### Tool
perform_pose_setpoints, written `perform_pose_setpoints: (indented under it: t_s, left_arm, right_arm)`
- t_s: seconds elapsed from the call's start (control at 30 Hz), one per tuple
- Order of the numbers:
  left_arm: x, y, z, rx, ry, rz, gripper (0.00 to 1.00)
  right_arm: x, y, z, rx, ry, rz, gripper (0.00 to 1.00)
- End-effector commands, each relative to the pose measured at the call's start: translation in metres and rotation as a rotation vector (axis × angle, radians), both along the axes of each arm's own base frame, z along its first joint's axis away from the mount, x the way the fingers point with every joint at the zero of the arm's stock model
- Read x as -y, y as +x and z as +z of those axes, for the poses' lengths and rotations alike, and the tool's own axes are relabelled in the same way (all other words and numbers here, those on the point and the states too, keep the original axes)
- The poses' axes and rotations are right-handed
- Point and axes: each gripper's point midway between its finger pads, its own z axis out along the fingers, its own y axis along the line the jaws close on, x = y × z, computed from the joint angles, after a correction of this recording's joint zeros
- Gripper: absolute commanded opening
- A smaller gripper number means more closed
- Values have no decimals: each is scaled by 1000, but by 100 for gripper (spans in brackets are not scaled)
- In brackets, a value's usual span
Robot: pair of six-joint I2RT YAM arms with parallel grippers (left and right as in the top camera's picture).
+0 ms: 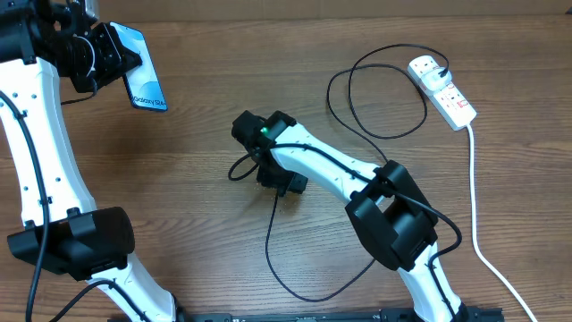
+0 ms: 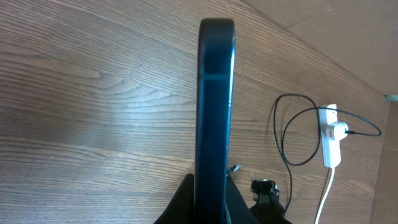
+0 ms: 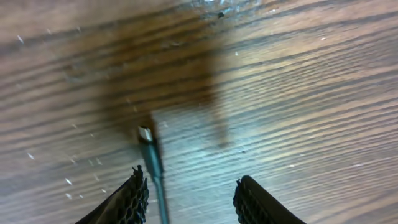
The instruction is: Plug charger to phone and switch on socket
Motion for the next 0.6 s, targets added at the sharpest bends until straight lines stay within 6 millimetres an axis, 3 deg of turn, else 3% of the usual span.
perform_pose_setpoints:
  t_s: [0.0, 0.13, 0.37, 0.57]
  left_arm:
    - [4, 0, 6, 28, 8, -29, 4]
    - [4, 0, 6, 27, 8, -29, 4]
    - [5, -1, 5, 20, 6, -29, 4]
    - [5, -1, 5, 20, 6, -29, 4]
  right_arm:
    - [-8, -2, -3, 15, 17, -51, 44]
    - [-14, -7, -6, 13, 26, -39, 44]
    - [-10, -11, -21, 7, 20, -3, 32]
    - [-13, -11, -21, 2, 34, 31, 32]
